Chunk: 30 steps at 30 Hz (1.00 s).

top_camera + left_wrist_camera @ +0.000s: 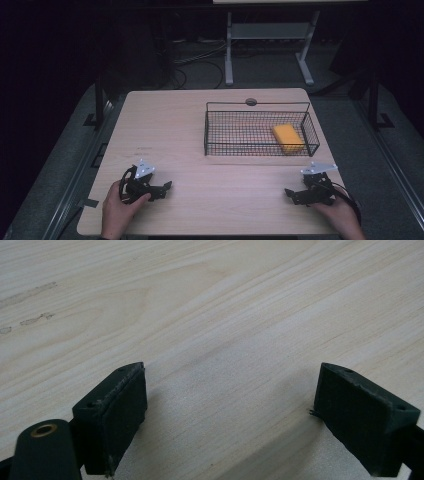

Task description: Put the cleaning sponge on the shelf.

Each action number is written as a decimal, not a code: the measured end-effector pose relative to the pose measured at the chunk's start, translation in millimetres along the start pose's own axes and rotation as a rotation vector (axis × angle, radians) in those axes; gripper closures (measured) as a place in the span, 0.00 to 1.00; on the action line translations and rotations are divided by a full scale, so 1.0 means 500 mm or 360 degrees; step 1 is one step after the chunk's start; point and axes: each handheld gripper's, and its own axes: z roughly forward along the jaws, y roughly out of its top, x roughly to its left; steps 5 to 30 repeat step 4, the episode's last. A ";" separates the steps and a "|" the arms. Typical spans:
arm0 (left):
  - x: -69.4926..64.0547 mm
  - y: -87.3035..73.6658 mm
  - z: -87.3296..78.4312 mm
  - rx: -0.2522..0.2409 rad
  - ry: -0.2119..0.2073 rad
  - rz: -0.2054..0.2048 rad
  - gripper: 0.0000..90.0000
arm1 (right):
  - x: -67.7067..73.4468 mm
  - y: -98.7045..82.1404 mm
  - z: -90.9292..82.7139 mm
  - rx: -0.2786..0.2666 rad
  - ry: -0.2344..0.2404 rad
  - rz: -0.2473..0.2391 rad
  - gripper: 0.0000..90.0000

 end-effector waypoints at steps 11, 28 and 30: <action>0.000 0.000 0.000 0.0001 -0.0001 -0.0003 0.14 | -0.001 -0.003 0.002 -0.0019 0.0016 0.0025 0.09; 0.000 0.000 0.000 0.0001 -0.0001 -0.0003 0.14 | -0.001 -0.003 0.002 -0.0019 0.0016 0.0025 0.09; 0.000 0.000 0.000 0.0001 -0.0001 -0.0003 0.14 | -0.001 -0.003 0.002 -0.0019 0.0016 0.0025 0.09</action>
